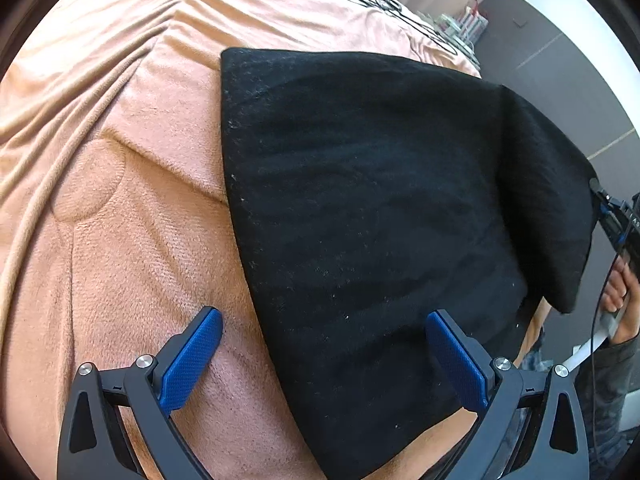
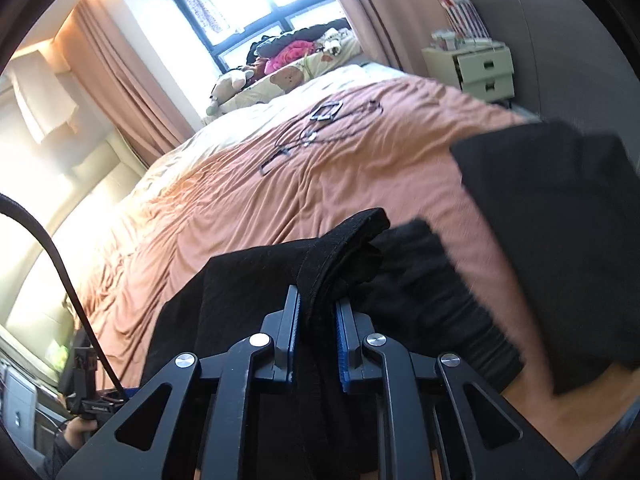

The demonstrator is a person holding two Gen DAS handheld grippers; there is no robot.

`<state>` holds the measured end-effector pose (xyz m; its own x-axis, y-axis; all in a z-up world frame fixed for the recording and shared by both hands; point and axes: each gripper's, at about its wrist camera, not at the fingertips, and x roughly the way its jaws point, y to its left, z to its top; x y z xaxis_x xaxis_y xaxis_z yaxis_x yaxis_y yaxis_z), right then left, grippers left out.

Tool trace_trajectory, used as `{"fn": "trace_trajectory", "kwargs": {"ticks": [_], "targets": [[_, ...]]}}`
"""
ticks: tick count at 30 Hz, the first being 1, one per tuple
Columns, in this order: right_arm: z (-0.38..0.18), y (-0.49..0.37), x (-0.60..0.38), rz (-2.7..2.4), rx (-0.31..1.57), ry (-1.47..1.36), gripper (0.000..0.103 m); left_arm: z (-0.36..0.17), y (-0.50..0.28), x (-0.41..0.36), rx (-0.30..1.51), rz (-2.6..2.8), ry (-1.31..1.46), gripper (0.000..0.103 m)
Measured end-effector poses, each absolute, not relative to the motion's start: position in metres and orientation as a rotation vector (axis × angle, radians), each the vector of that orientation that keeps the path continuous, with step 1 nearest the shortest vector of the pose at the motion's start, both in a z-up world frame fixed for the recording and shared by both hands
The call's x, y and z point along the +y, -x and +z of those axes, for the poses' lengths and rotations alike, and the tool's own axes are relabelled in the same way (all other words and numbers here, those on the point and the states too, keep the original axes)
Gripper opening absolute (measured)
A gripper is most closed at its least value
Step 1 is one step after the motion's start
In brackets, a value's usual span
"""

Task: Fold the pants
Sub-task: 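Release the pants with the right gripper and move the left gripper to the folded edge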

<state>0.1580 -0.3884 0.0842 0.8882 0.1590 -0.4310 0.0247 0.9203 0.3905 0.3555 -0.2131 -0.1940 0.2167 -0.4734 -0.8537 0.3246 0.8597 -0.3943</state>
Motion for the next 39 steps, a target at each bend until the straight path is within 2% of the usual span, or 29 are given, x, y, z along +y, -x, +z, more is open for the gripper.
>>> {"fn": "trace_trajectory", "kwargs": {"ticks": [4,9,14,15,18,19,20,24,27,39], "targets": [[0.101,-0.169,-0.389,0.064,0.488,-0.328,0.012,-0.192,-0.354,-0.209,1.213,-0.544,0.167,0.101],[0.122,-0.191,-0.393,0.045,0.514,-0.257,0.011,-0.187,-0.349,-0.205,1.2,-0.544,0.213,0.091],[0.134,-0.216,-0.393,0.044,0.545,-0.199,0.012,-0.182,-0.349,-0.203,1.187,-0.555,0.226,0.091],[0.13,-0.223,-0.39,0.021,0.572,-0.18,0.016,-0.181,-0.348,-0.203,1.185,-0.554,0.229,0.091],[0.126,-0.234,-0.391,-0.116,0.611,-0.132,0.048,-0.18,-0.348,-0.202,1.181,-0.551,0.243,0.091],[0.125,-0.232,-0.393,-0.123,0.605,-0.153,0.063,-0.181,-0.345,-0.202,1.179,-0.552,0.245,0.091],[0.124,-0.228,-0.396,-0.112,0.593,-0.191,0.069,-0.18,-0.345,-0.202,1.175,-0.555,0.247,0.091],[0.112,-0.204,-0.401,-0.075,0.599,-0.299,0.069,-0.181,-0.343,-0.2,1.172,-0.556,0.253,0.09],[0.1,-0.186,-0.411,-0.045,0.6,-0.381,0.069,-0.182,-0.342,-0.198,1.174,-0.558,0.264,0.084],[0.047,-0.125,-0.442,0.028,0.606,-0.672,0.069,-0.176,-0.337,-0.194,1.178,-0.532,0.296,0.072]]}}
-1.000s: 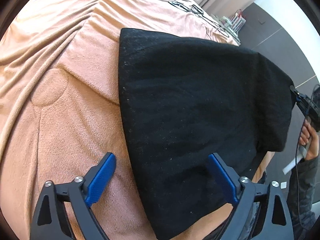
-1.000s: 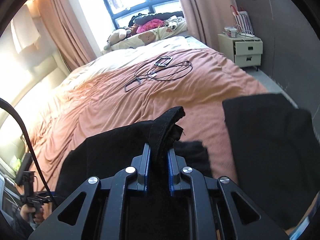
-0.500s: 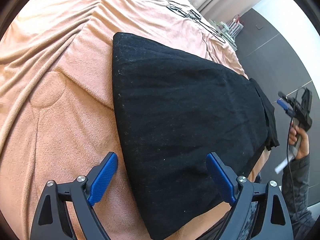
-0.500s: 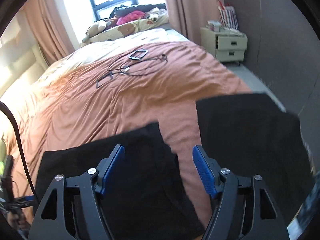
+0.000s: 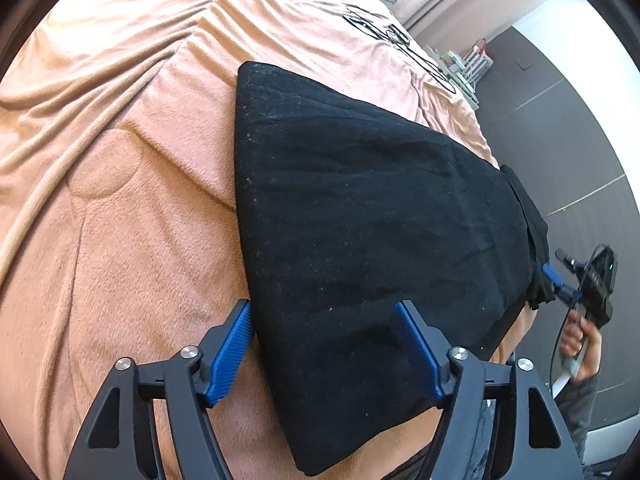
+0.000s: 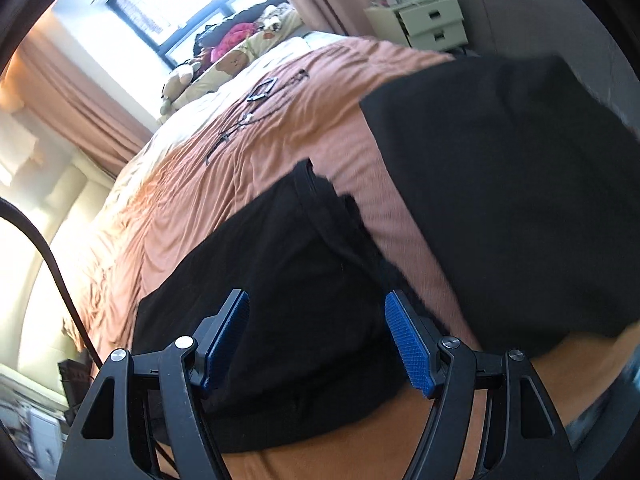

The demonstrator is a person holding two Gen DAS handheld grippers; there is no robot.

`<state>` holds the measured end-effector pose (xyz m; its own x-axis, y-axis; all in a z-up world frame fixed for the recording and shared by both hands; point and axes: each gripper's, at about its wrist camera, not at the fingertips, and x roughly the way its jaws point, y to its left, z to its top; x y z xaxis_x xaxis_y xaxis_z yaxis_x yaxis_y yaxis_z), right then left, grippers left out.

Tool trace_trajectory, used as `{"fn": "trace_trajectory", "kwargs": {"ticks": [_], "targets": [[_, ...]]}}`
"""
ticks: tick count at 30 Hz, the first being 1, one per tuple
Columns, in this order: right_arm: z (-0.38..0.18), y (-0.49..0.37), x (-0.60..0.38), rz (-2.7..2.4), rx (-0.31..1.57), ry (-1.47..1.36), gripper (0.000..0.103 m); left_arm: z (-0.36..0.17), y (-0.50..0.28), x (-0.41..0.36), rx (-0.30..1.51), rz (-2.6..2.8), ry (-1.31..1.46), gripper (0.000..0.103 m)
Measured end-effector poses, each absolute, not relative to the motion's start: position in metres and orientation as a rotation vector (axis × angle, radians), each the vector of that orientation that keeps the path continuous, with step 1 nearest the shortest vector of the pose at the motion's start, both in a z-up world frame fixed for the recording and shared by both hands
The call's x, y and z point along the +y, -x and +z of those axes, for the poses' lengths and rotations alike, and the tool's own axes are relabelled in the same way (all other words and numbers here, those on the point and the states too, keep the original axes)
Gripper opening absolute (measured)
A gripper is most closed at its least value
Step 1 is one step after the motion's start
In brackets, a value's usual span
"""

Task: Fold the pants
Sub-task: 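Release the pants with the right gripper and move the left gripper to the folded edge, then close the left gripper on the folded pants' edge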

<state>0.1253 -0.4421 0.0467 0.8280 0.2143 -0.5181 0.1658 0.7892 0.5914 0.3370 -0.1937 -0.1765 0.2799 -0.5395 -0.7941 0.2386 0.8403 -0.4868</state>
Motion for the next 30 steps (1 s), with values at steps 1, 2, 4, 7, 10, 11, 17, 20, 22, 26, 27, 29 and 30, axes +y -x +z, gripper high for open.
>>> {"fn": "trace_trajectory", "kwargs": {"ticks": [1,2,4,7,10,11,17,20,22,26,27,29,30], "targets": [[0.043,-0.124,-0.446,0.033,0.607,-0.693,0.069,-0.176,-0.336,-0.193,1.181,-0.532,0.302,0.072],[0.037,-0.122,-0.449,0.038,0.607,-0.719,0.069,-0.177,-0.335,-0.191,1.185,-0.534,0.313,0.072],[0.027,-0.121,-0.454,0.051,0.615,-0.76,0.069,-0.177,-0.332,-0.19,1.193,-0.538,0.323,0.072],[0.012,-0.12,-0.461,0.083,0.619,-0.82,0.069,-0.18,-0.327,-0.19,1.204,-0.541,0.336,0.071],[0.001,-0.123,-0.468,0.108,0.611,-0.861,0.069,-0.186,-0.323,-0.189,1.226,-0.541,0.369,0.064],[-0.003,-0.124,-0.472,0.114,0.604,-0.877,0.069,-0.188,-0.321,-0.188,1.235,-0.537,0.385,0.062],[-0.015,-0.119,-0.495,0.115,0.539,-0.962,0.058,-0.189,-0.31,-0.181,1.246,-0.532,0.429,0.061],[-0.018,-0.114,-0.51,0.114,0.518,-0.989,0.053,-0.191,-0.307,-0.177,1.253,-0.527,0.452,0.061],[-0.018,-0.113,-0.518,0.102,0.518,-0.995,0.047,-0.194,-0.305,-0.175,1.261,-0.518,0.475,0.061],[-0.014,-0.101,-0.532,0.109,0.488,-1.009,0.042,-0.19,-0.3,-0.175,1.258,-0.518,0.47,0.061],[-0.016,-0.098,-0.533,0.122,0.485,-1.016,0.042,-0.19,-0.298,-0.175,1.261,-0.521,0.473,0.061],[-0.02,-0.094,-0.537,0.145,0.478,-1.04,0.042,-0.191,-0.297,-0.174,1.261,-0.519,0.48,0.061],[-0.021,-0.092,-0.54,0.158,0.474,-1.052,0.043,-0.192,-0.297,-0.174,1.26,-0.518,0.482,0.061]]}}
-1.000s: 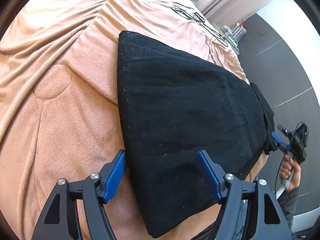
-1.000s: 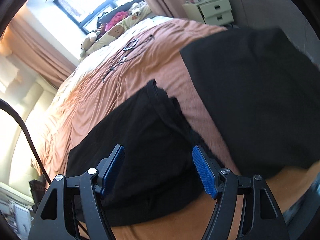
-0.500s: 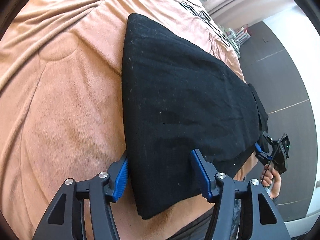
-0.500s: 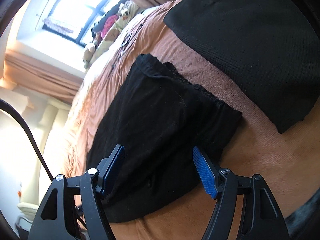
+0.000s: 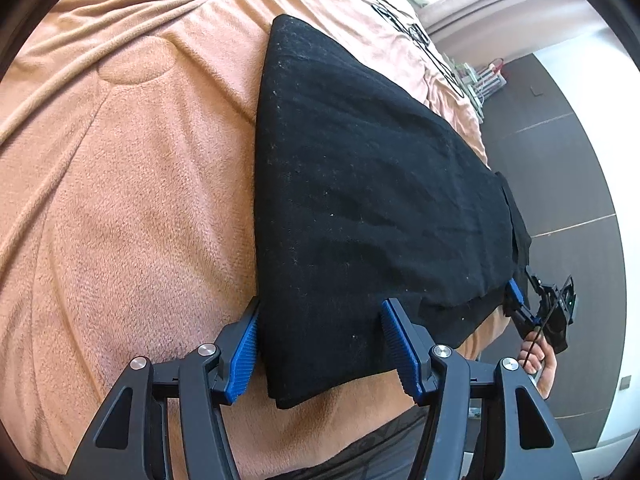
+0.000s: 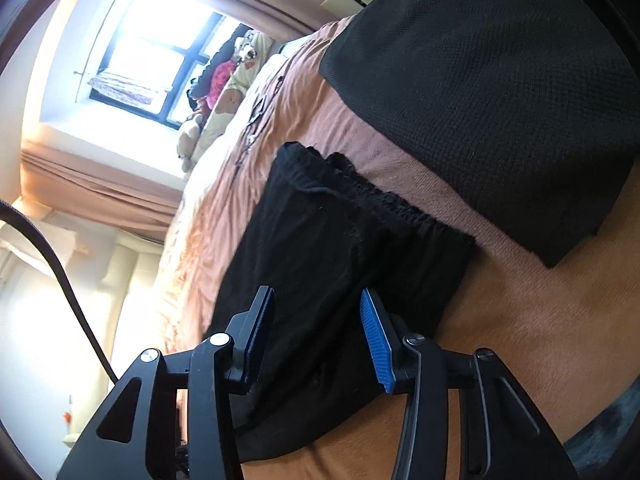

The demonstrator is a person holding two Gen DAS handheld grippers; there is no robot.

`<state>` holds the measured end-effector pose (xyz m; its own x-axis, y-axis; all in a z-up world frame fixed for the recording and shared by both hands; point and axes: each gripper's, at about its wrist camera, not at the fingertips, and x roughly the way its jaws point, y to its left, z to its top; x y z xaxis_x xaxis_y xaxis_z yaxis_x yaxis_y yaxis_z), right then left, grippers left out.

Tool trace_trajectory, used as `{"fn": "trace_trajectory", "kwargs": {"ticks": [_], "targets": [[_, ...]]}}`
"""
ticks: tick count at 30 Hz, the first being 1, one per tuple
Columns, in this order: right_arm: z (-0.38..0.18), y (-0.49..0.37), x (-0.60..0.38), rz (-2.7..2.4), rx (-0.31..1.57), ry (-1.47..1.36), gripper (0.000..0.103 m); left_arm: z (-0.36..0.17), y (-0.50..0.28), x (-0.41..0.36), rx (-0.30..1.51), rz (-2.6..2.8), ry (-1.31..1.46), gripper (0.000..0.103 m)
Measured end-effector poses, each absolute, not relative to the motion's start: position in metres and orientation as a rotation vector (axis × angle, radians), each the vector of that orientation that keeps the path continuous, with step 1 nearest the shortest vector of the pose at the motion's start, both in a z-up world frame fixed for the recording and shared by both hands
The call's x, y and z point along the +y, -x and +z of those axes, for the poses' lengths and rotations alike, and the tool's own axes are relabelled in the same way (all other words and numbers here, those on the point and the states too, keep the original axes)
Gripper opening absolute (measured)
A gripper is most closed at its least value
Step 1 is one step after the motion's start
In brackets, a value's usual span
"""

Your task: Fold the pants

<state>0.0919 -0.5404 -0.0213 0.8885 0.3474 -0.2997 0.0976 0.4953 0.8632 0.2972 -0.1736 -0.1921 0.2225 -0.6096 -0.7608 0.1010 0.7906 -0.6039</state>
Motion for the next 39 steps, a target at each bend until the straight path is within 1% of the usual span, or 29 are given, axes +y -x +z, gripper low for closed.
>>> {"fn": "trace_trajectory", "kwargs": {"ticks": [6,10,11,12,13,14,15,16,18,21,24,29,32,37,39], "targets": [[-0.052,-0.11,-0.531,0.136,0.54,-1.095,0.043,-0.192,-0.298,-0.181,1.254,-0.506,0.484,0.061],[-0.049,-0.113,-0.537,0.142,0.505,-1.101,0.042,-0.195,-0.304,-0.186,1.25,-0.493,0.502,0.061],[-0.046,-0.111,-0.536,0.144,0.483,-1.096,0.034,-0.196,-0.307,-0.186,1.251,-0.485,0.517,0.061],[-0.041,-0.109,-0.539,0.143,0.464,-1.084,0.023,-0.197,-0.309,-0.184,1.251,-0.477,0.537,0.061],[-0.039,-0.106,-0.537,0.135,0.459,-1.071,0.007,-0.197,-0.31,-0.184,1.249,-0.472,0.553,0.061],[-0.034,-0.107,-0.536,0.129,0.452,-1.062,0.004,-0.197,-0.312,-0.184,1.245,-0.465,0.562,0.06],[-0.031,-0.104,-0.537,0.131,0.446,-1.055,0.002,-0.197,-0.312,-0.184,1.244,-0.456,0.561,0.053],[-0.027,-0.1,-0.537,0.131,0.438,-1.041,0.002,-0.198,-0.312,-0.183,1.248,-0.441,0.549,0.048],[-0.021,-0.092,-0.535,0.126,0.43,-1.01,0.001,-0.198,-0.311,-0.182,1.254,-0.423,0.535,0.032],[-0.018,-0.084,-0.525,0.122,0.423,-0.982,0.001,-0.196,-0.308,-0.171,1.255,-0.429,0.565,0.018],[-0.019,-0.082,-0.512,0.119,0.422,-0.973,0.001,-0.189,-0.305,-0.165,1.247,-0.442,0.558,0.015],[-0.016,-0.085,-0.498,0.081,0.427,-0.947,0.001,-0.189,-0.304,-0.159,1.254,-0.469,0.551,0.015],[-0.03,-0.09,-0.5,0.049,0.457,-0.964,0.001,-0.194,-0.304,-0.158,1.269,-0.477,0.55,0.019],[-0.044,-0.092,-0.499,0.002,0.461,-0.986,0.0,-0.193,-0.306,-0.154,1.264,-0.474,0.564,0.038],[-0.042,-0.09,-0.494,-0.009,0.453,-0.991,0.0,-0.19,-0.307,-0.148,1.25,-0.477,0.583,0.051]]}}
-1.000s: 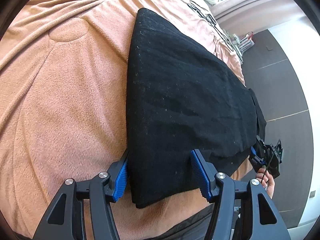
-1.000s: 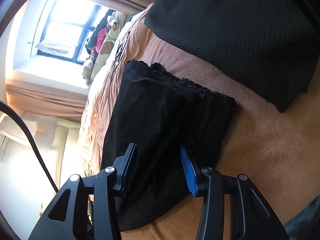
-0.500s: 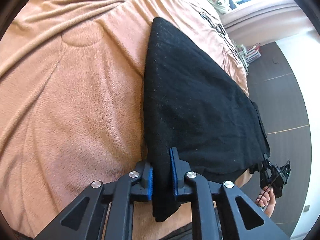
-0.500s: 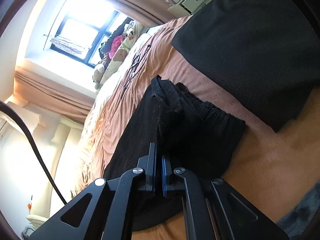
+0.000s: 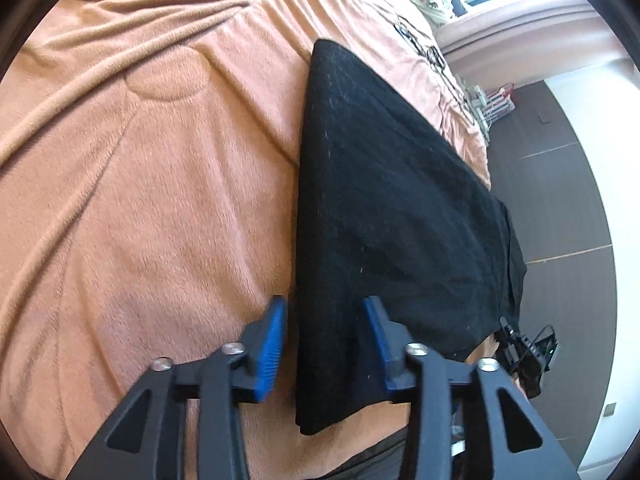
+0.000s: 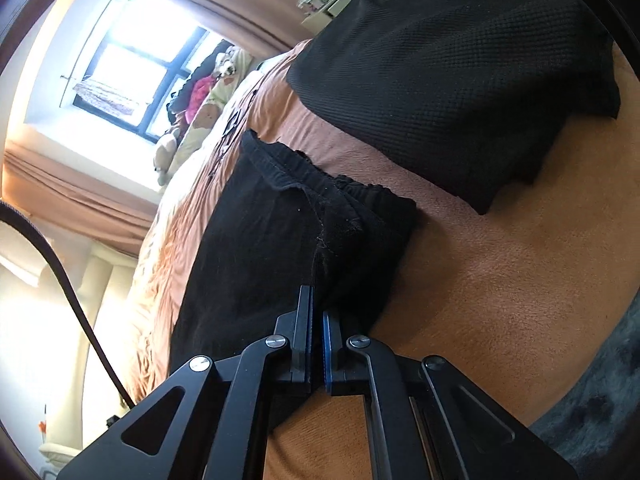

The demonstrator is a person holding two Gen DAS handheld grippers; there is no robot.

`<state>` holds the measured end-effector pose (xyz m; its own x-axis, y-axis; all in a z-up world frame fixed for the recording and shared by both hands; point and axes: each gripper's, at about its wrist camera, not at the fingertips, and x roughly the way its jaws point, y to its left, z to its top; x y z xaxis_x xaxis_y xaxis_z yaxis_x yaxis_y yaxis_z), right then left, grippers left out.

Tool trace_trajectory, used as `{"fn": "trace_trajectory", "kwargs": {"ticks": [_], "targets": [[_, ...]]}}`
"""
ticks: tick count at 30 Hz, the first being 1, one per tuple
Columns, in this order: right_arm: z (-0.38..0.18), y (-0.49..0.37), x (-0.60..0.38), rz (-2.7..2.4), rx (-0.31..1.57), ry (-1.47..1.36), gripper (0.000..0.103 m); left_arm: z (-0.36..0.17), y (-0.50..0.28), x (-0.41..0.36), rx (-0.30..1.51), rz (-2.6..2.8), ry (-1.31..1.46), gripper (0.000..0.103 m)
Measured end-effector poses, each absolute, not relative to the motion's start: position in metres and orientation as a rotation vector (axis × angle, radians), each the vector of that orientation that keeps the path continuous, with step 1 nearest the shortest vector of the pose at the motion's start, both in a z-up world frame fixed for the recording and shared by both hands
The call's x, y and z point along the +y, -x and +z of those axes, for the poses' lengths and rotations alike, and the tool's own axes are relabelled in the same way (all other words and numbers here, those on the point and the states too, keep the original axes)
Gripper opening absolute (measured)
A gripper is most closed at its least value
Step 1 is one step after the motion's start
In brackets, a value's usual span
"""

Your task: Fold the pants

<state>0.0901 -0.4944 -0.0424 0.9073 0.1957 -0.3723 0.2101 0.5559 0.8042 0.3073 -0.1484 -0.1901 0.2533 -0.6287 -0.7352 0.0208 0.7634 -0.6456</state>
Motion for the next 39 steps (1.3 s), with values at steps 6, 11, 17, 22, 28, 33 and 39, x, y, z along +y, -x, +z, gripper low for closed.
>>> {"fn": "trace_trajectory", "kwargs": {"ticks": [6,11,17,22,28,33,39], "targets": [[-0.039,-0.08,-0.483,-0.026,0.453,-0.973,0.0,-0.191,-0.319,-0.146,1.237,-0.481,0.6,0.053],[-0.051,-0.079,-0.492,-0.011,0.495,-1.043,0.001,-0.196,-0.332,-0.148,1.232,-0.493,0.625,0.053],[-0.042,-0.07,-0.49,0.027,0.497,-1.076,0.062,-0.197,-0.341,-0.159,1.223,-0.514,0.655,0.051],[-0.056,-0.078,-0.483,0.094,0.515,-1.098,0.073,-0.199,-0.353,-0.162,1.227,-0.512,0.668,0.046],[-0.055,-0.093,-0.486,0.092,0.508,-1.097,0.073,-0.202,-0.362,-0.166,1.221,-0.519,0.704,0.044],[-0.057,-0.105,-0.484,0.074,0.502,-1.092,0.066,-0.198,-0.369,-0.173,1.219,-0.506,0.69,0.027],[-0.056,-0.096,-0.478,0.1,0.483,-1.118,0.026,-0.183,-0.368,-0.165,1.171,-0.528,0.709,0.01]]}}
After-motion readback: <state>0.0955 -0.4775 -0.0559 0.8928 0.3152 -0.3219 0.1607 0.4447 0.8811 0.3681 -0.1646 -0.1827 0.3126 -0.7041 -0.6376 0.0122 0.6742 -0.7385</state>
